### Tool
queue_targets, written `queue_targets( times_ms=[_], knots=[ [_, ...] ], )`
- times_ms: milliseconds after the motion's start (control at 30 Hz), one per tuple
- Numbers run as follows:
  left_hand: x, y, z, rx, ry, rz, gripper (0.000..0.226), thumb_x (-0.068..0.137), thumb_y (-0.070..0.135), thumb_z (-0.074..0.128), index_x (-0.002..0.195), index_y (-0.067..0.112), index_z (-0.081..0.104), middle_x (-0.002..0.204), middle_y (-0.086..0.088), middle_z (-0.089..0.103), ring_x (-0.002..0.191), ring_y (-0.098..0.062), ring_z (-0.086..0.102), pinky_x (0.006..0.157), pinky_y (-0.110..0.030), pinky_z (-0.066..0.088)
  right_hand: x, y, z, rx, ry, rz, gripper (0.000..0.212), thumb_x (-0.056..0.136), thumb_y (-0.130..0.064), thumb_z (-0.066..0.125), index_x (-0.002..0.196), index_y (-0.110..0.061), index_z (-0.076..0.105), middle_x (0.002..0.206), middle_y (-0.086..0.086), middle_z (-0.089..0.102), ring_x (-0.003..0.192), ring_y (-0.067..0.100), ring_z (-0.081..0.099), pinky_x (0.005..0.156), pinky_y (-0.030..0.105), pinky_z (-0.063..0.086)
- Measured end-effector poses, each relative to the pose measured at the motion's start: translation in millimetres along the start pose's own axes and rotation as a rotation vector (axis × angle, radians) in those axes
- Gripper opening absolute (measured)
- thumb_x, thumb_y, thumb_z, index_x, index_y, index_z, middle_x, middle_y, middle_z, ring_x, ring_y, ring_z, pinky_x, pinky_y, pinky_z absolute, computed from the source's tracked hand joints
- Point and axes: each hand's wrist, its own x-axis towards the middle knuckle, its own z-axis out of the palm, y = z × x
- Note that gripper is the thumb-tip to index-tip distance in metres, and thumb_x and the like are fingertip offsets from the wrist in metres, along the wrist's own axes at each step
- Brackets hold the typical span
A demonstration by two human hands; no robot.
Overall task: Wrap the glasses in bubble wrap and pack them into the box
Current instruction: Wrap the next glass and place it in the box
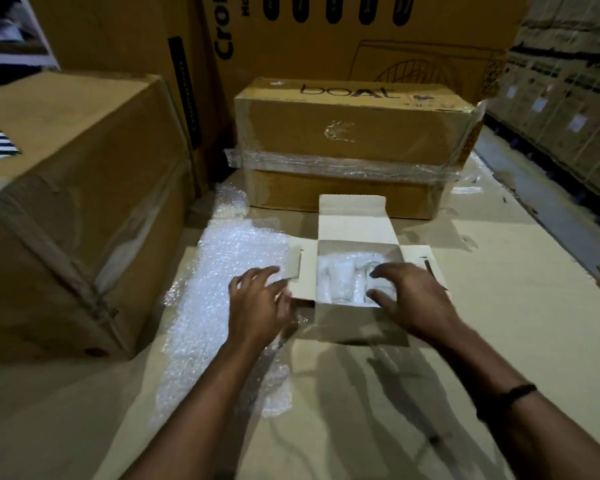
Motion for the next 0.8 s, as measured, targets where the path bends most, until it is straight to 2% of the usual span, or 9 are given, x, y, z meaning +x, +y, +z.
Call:
queue_targets(
  times_ms=[67,133,200,267,367,433,600,700,800],
  knots=[
    [-27,-28,-4,0.032,-0.006,-0.200,0.026,0.083,0.034,0.064,0.104,0.023,0.076,0.123,0.001,0.066,0.114,-0.028,0.057,0.093,-0.044,0.036,-26,-36,24,0.215,0.101,-0.010,0.022,0.086,-0.033,0.066,0.104,-0.021,0.071,0.106,0.000,0.072,0.097,0.023,0.065,0.080,0.032,0.050],
    [-44,-45,-7,0.080,-0.193,-0.328,0.033,0.085,0.038,0.068,0.116,0.027,0.071,0.133,0.004,0.060,0.123,-0.025,0.050,0.098,-0.042,0.033,-43,-66,61,0.265,0.058,-0.082,0.024,0.087,-0.038,0.057,0.098,-0.022,0.070,0.098,0.000,0.072,0.088,0.025,0.068,0.072,0.031,0.053],
    [-50,-56,-8,0.115,-0.327,-0.339,0.036,0.087,0.044,0.065,0.121,0.032,0.067,0.140,0.009,0.054,0.128,-0.021,0.046,0.100,-0.038,0.031,-50,-90,95,0.288,-0.077,-0.106,0.046,0.086,-0.047,0.045,0.116,-0.020,0.067,0.118,0.005,0.068,0.107,0.027,0.064,0.090,0.034,0.051],
    [-50,-60,-12,0.094,-0.320,-0.330,0.026,0.089,0.039,0.062,0.113,0.033,0.071,0.133,0.011,0.060,0.122,-0.019,0.051,0.096,-0.032,0.036,-53,-105,126,0.236,-0.115,-0.116,0.062,0.085,-0.051,0.042,0.133,-0.014,0.057,0.135,0.012,0.058,0.121,0.030,0.057,0.102,0.040,0.045],
    [-44,-61,-23,0.006,-0.243,-0.367,0.015,0.090,0.028,0.058,0.092,0.025,0.072,0.099,0.006,0.073,0.098,-0.023,0.064,0.078,-0.032,0.045,-56,-118,146,0.090,-0.143,-0.074,0.060,0.089,-0.056,0.041,0.137,-0.023,0.052,0.141,0.012,0.053,0.129,0.030,0.051,0.107,0.046,0.037],
    [-42,-67,-27,-0.022,-0.231,-0.367,0.024,0.096,0.035,0.052,0.091,0.021,0.071,0.092,0.001,0.073,0.093,-0.027,0.066,0.075,-0.034,0.048,-58,-119,151,0.026,-0.139,-0.064,0.057,0.092,-0.057,0.035,0.138,-0.028,0.051,0.146,0.010,0.048,0.136,0.029,0.043,0.113,0.046,0.028],
    [-40,-80,-33,-0.177,-0.271,-0.365,0.021,0.096,0.028,0.056,0.108,0.022,0.072,0.115,0.000,0.071,0.108,-0.024,0.063,0.086,-0.035,0.050,-59,-120,151,0.035,-0.133,-0.055,0.065,0.093,-0.059,0.031,0.150,-0.029,0.032,0.155,0.007,0.035,0.144,0.024,0.028,0.118,0.042,0.017],
    [-41,-81,-32,-0.065,-0.342,-0.355,0.016,0.085,0.020,0.063,0.095,0.028,0.074,0.111,0.007,0.071,0.104,-0.020,0.064,0.080,-0.031,0.051,-57,-123,145,0.125,-0.127,0.000,0.075,0.090,-0.057,0.037,0.155,-0.027,0.012,0.155,0.002,0.034,0.143,0.020,0.028,0.117,0.040,0.017],
    [-39,-81,-31,-0.018,-0.346,-0.388,0.017,0.084,0.020,0.063,0.093,0.031,0.072,0.107,0.007,0.072,0.101,-0.018,0.065,0.078,-0.030,0.050,-49,-131,137,0.219,-0.101,0.049,0.070,0.090,-0.057,0.038,0.153,-0.036,0.015,0.147,-0.001,0.042,0.132,0.019,0.038,0.109,0.038,0.024]
  ],
)
